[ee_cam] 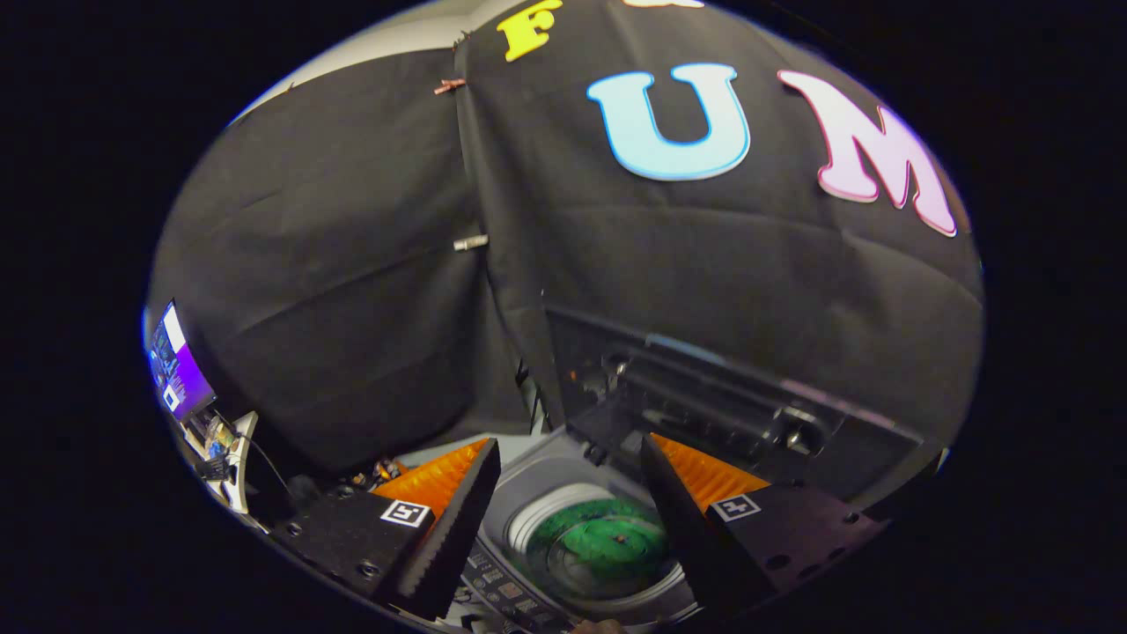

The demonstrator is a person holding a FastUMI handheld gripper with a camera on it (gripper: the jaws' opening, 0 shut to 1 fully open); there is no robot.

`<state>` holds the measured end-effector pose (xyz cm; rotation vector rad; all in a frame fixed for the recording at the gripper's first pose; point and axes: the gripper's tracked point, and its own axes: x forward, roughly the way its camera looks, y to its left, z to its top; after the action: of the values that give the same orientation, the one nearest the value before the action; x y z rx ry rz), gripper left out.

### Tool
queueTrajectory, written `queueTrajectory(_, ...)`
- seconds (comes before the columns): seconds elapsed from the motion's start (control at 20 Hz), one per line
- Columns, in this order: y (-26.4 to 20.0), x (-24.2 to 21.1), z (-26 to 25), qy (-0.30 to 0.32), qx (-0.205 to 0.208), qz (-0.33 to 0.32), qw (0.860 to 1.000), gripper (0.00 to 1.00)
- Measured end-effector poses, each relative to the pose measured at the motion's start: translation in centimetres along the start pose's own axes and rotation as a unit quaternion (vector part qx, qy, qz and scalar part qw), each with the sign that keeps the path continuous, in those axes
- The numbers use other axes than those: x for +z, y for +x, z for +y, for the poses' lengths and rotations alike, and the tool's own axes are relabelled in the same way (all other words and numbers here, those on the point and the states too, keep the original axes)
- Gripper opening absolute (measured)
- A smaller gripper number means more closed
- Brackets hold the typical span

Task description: Put the clothes into the washing machine and then close the washing machine lid.

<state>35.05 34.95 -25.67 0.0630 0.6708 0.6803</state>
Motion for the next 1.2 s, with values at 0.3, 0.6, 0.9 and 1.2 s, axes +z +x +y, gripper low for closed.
queueTrajectory(0.3,-2.9,6.0,-5.0,-0.005,-0.099,-0.131,0.986,0.99)
queueTrajectory(0.6,-4.6,7.4,-11.5,0.038,-0.213,-0.171,0.961,0.99)
queueTrajectory(0.9,-4.0,5.5,-15.6,0.049,-0.299,-0.144,0.942,0.99)
queueTrajectory(1.2,-3.8,5.0,-18.6,0.086,-0.326,-0.126,0.933,0.99)
